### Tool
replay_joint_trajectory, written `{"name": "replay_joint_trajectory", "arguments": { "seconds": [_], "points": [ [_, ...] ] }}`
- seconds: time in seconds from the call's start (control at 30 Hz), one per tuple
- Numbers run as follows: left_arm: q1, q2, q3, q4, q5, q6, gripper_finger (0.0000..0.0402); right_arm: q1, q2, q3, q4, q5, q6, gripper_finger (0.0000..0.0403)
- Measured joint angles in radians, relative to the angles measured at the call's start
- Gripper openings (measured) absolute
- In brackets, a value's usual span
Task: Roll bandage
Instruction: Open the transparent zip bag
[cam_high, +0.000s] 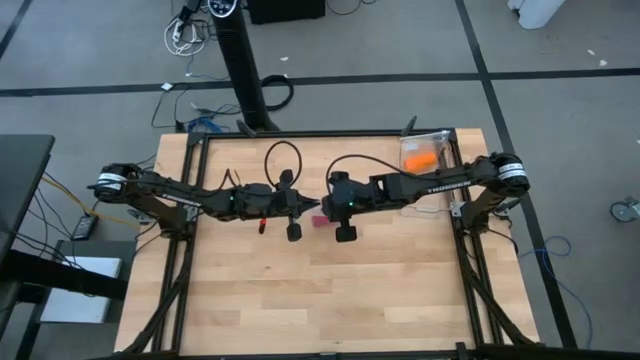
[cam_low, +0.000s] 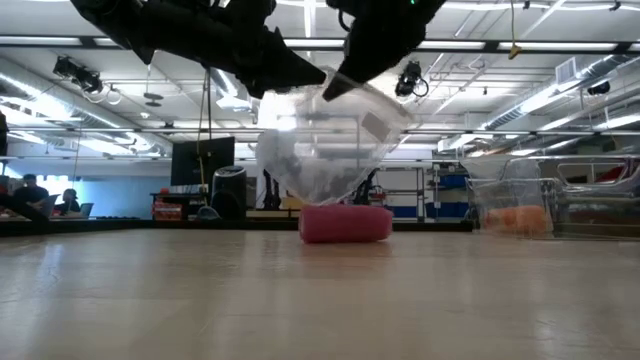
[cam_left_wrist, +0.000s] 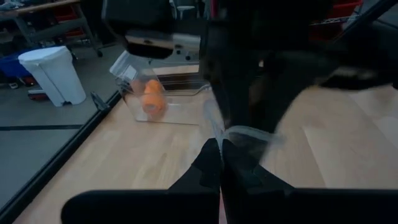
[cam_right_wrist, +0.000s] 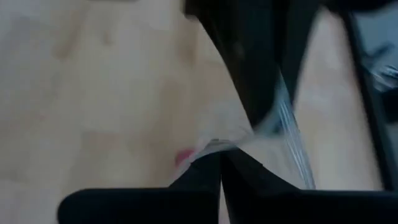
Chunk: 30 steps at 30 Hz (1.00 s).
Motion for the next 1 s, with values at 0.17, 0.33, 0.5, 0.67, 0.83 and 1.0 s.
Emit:
{"name": "replay_joint_trajectory", "arguments": {
  "seconds": [0.17, 0.33, 0.5, 0.67, 0.83, 1.0],
  "points": [
    [0.000, 0.000, 0.000, -0.004, 0.009, 0.000, 0.0001, 0.000, 0.000, -0.038, 0.042, 0.087, 0.030, 0.0012],
    [0.000, -0.024, 0.000, -0.013, 0.033, -0.004, 0.0001, 0.010, 0.000, -0.050, 0.105, 0.118, 0.029, 0.0003],
    [0.000, -0.078, 0.001, -0.057, 0.046, -0.003, 0.0002, 0.013, 0.000, -0.051, 0.185, 0.086, 0.032, 0.0029],
    [0.000, -0.115, 0.001, -0.097, 0.046, -0.004, 0.0002, 0.006, 0.000, -0.051, 0.245, 0.058, 0.057, 0.0090],
    [0.000, -0.145, 0.001, -0.118, 0.044, -0.004, 0.0002, 0.004, -0.001, -0.051, 0.258, 0.135, 0.057, 0.0136],
    [0.000, -0.159, 0.001, -0.114, 0.050, -0.011, 0.0003, -0.005, -0.001, -0.051, 0.241, 0.164, 0.080, 0.0142]
  ]
}}
